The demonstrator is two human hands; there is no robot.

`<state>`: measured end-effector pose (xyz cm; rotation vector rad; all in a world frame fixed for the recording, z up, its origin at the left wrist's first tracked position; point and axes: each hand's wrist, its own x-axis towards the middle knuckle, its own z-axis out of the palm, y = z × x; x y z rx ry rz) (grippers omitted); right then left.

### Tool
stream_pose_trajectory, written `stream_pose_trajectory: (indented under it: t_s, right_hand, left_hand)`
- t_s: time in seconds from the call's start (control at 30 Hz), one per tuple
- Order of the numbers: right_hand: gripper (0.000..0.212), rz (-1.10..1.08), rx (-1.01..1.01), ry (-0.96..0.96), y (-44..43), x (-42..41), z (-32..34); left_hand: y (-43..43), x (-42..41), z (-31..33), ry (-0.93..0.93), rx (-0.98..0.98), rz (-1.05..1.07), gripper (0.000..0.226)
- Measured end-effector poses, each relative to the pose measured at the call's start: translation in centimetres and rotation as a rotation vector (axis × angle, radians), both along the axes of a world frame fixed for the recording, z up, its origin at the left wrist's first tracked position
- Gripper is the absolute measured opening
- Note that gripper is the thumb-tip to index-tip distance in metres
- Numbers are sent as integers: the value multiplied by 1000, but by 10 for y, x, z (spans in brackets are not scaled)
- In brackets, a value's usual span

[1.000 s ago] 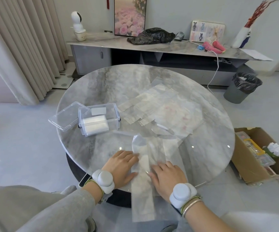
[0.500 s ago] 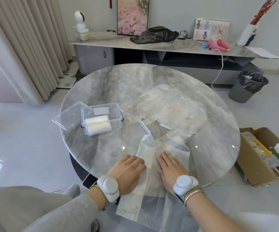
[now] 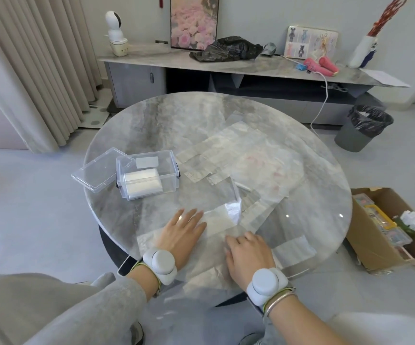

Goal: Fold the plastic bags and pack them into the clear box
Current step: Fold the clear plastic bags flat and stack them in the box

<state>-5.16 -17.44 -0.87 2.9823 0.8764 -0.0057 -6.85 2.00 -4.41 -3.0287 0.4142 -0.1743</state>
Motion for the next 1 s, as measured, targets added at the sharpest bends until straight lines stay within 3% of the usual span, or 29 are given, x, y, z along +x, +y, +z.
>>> stream_pose_trajectory:
  t_s: [0.1, 0.2, 0.43, 0.63, 0.8, 0.9, 1.0]
  right_hand:
    - [45, -29, 39, 46, -8, 12, -19]
    - [57, 24, -1, 80, -16, 15, -40]
    - [65, -45, 33, 40, -18, 12, -59]
    - [64, -129, 51, 22, -4, -5, -45]
    - [63, 8, 67, -66, -5, 2, -35]
    - [64, 128, 121, 65, -3, 8, -6]
    - [65, 306, 130, 198, -8, 3, 7]
  left_hand:
    - [-11, -9, 1, -78, -100, -67, 57]
    - [-18, -20, -10, -113, -58, -169, 52]
    - [2, -14, -17, -1, 69, -183, 63]
    - [3, 1, -7, -58, 139, -134, 55]
    - [5, -9, -2, -69, -63, -121, 52]
    - [14, -27, -2, -72, -145, -172, 44]
    - [30, -40, -2, -26, -190, -276, 63]
